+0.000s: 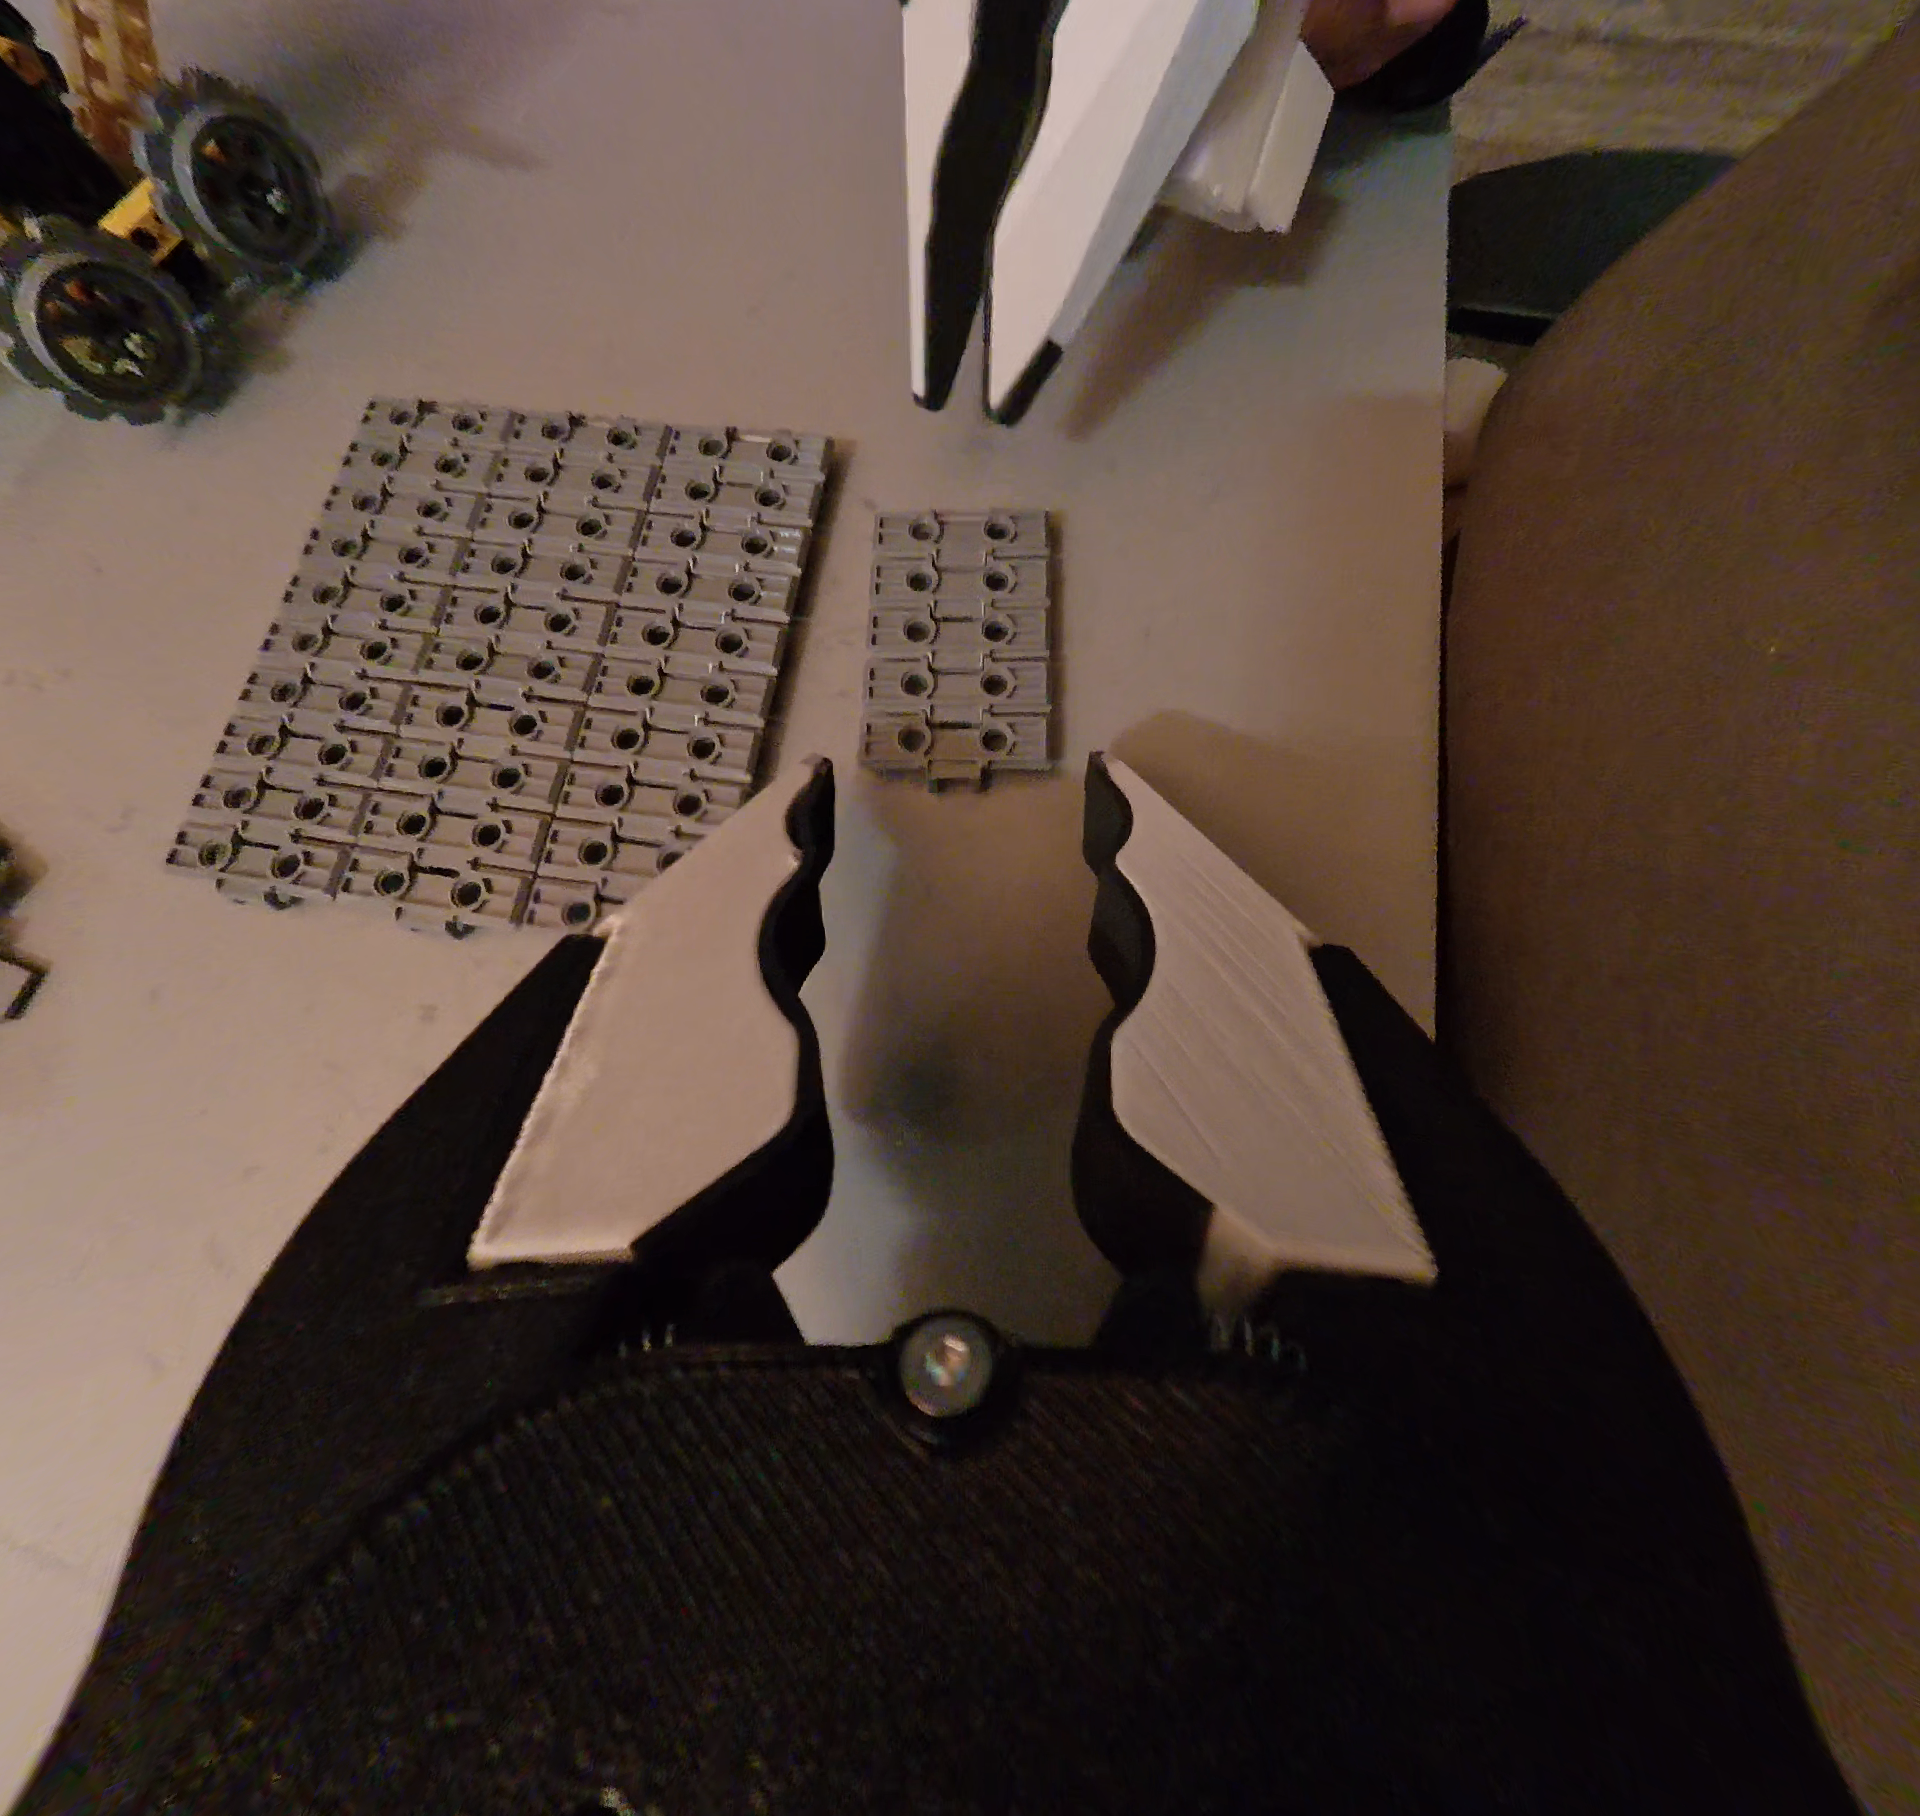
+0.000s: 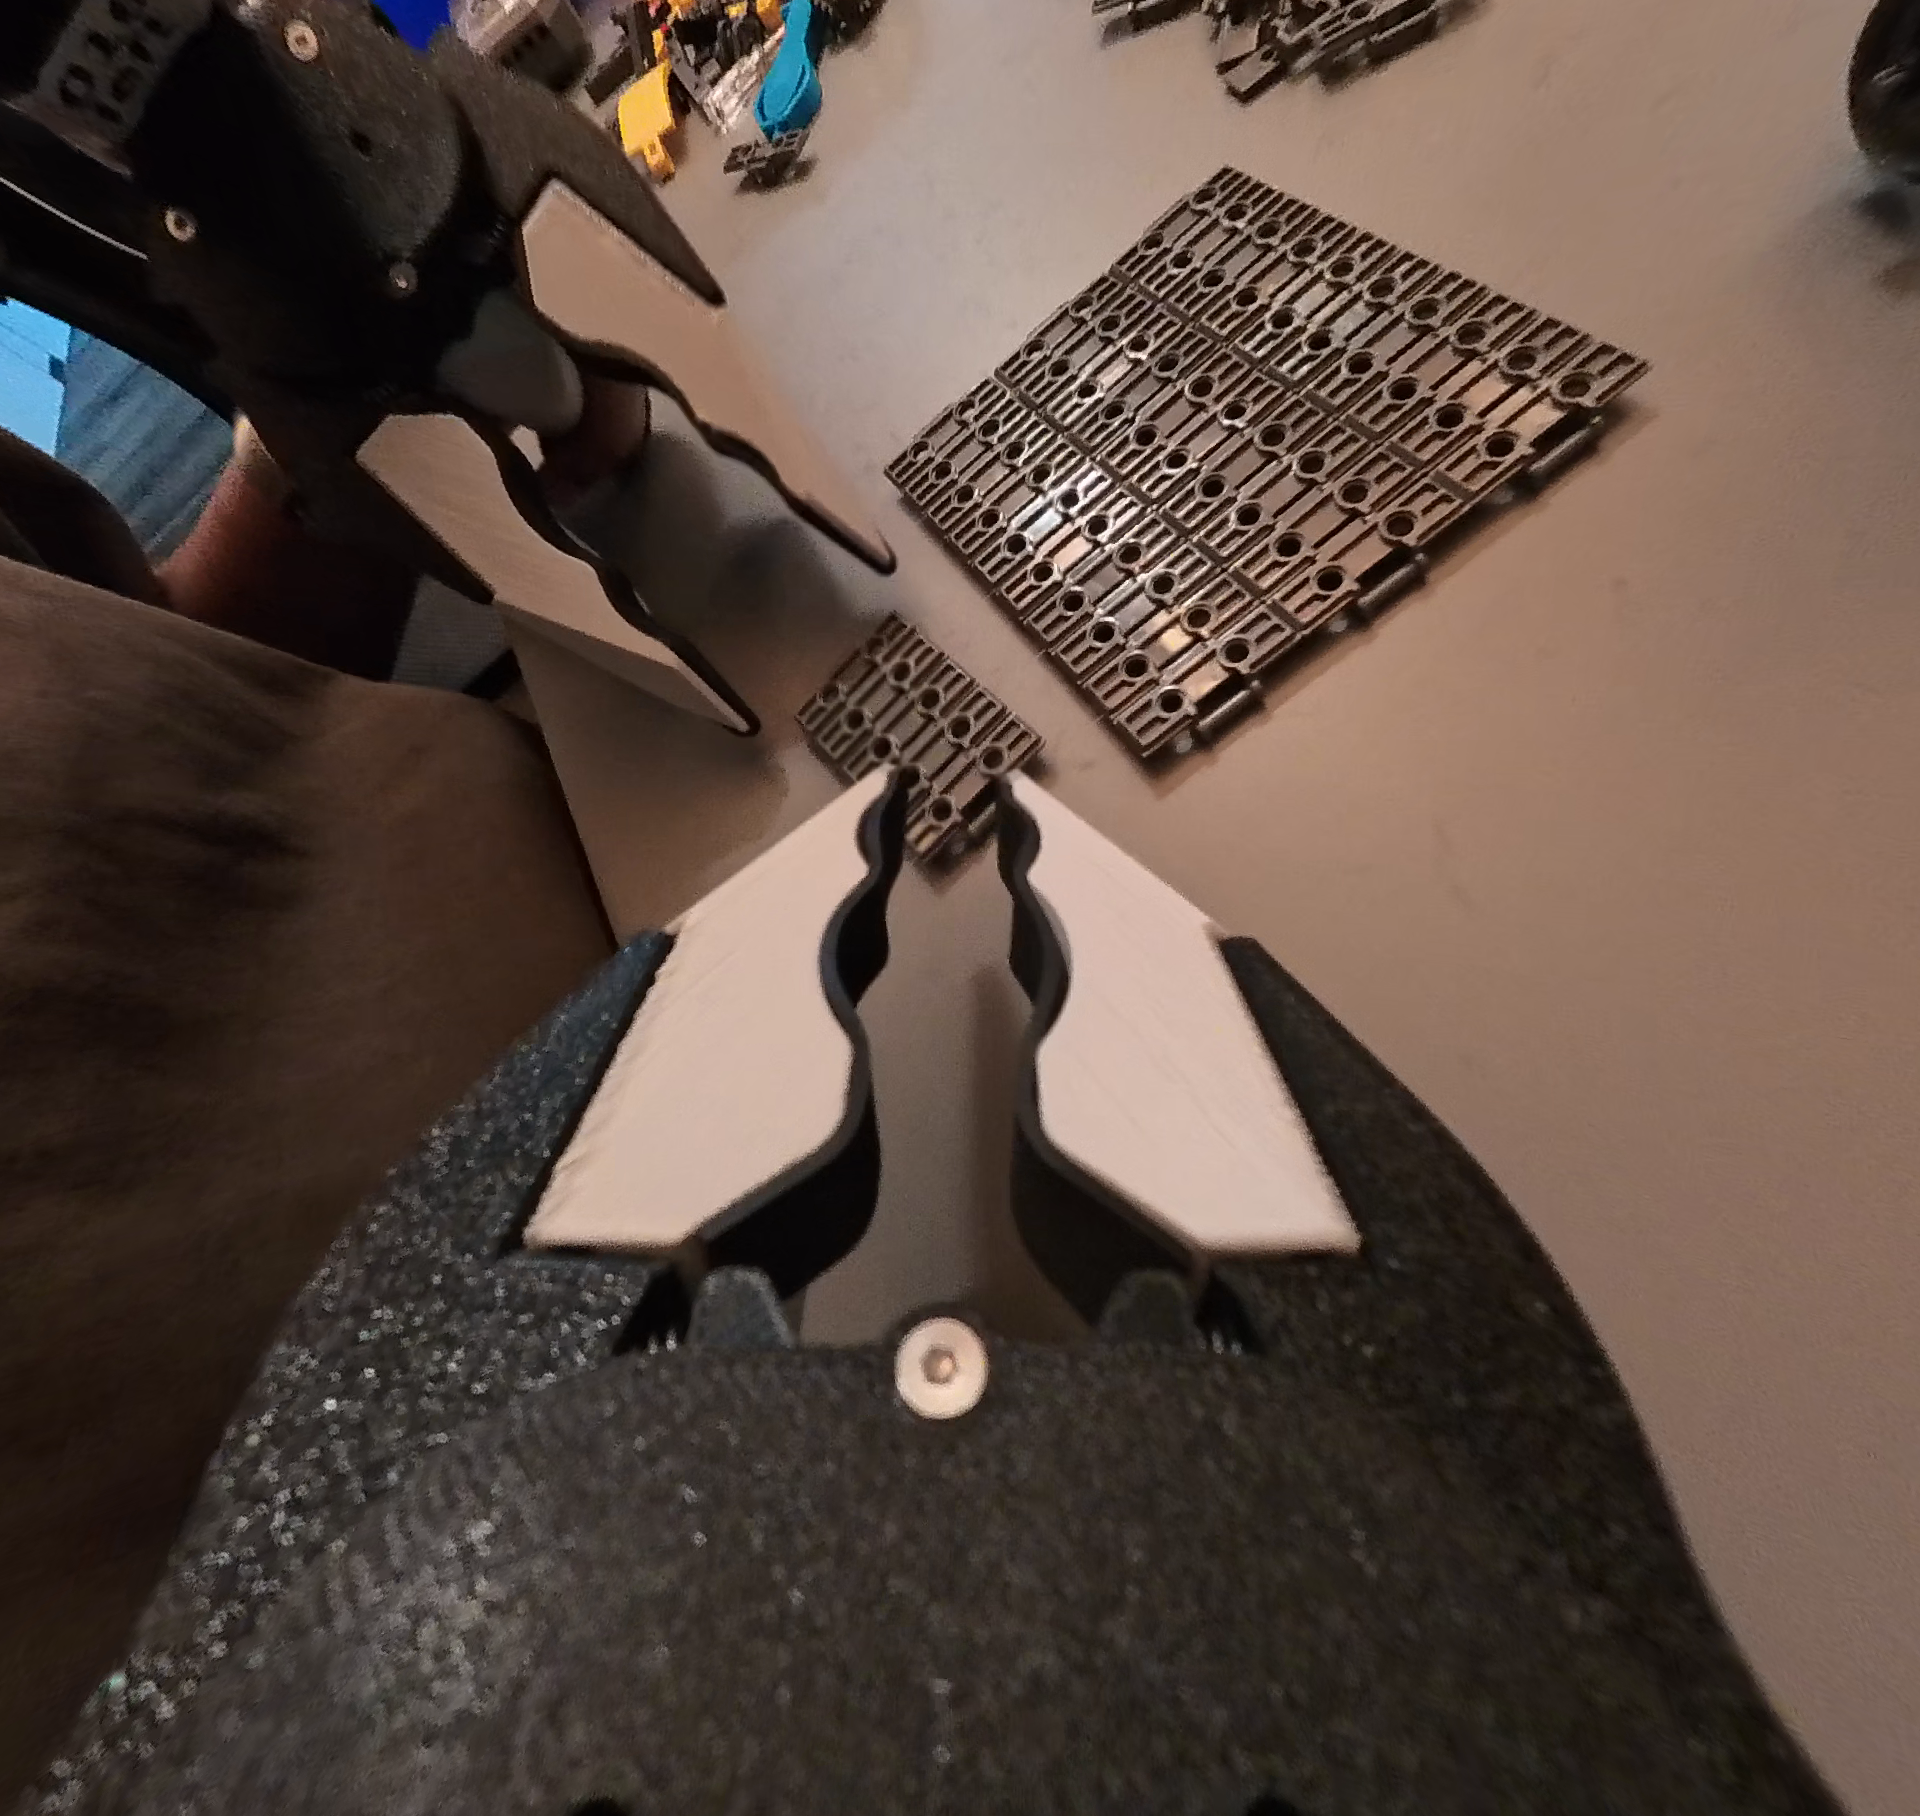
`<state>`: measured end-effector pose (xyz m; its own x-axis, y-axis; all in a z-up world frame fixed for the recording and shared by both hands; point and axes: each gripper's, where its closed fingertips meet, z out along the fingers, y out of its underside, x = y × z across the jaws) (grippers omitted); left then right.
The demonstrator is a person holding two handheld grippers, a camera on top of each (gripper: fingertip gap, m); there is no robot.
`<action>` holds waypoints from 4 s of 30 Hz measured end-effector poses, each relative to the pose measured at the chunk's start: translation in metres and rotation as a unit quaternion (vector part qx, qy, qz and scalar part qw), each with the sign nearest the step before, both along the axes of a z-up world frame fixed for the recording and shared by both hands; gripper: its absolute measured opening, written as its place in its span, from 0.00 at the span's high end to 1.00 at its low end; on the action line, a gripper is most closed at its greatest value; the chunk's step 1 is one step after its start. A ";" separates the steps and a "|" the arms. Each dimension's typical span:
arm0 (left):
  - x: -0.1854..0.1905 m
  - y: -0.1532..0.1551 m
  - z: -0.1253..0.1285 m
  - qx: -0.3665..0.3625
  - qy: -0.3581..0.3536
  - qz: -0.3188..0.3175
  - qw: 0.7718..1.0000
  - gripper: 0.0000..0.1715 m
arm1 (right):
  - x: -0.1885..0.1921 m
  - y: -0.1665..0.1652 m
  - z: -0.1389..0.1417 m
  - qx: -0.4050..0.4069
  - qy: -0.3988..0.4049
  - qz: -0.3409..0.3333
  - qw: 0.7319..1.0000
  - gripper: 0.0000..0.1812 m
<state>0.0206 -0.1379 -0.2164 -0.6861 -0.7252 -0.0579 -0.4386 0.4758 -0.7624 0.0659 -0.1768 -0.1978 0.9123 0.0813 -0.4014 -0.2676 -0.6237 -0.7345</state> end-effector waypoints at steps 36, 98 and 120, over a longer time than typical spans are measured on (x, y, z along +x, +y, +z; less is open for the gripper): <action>-0.001 0.009 -0.009 0.010 0.030 0.013 0.999 0.77 | -0.029 0.015 -0.020 -0.022 -0.153 0.081 0.985 0.86; -0.015 0.026 -0.009 -0.001 0.042 0.009 0.999 0.77 | -0.033 0.028 -0.017 -0.003 -0.155 0.075 0.985 0.85; -0.018 0.030 -0.008 0.005 0.034 -0.009 0.999 0.72 | -0.036 0.027 -0.019 -0.007 -0.147 0.083 0.986 0.85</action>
<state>0.0030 -0.1082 -0.2248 -0.7011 -0.7128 -0.0184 -0.4808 0.4917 -0.7260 0.0302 -0.1498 -0.2167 0.9638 0.2358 -0.1242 0.0621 -0.6519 -0.7558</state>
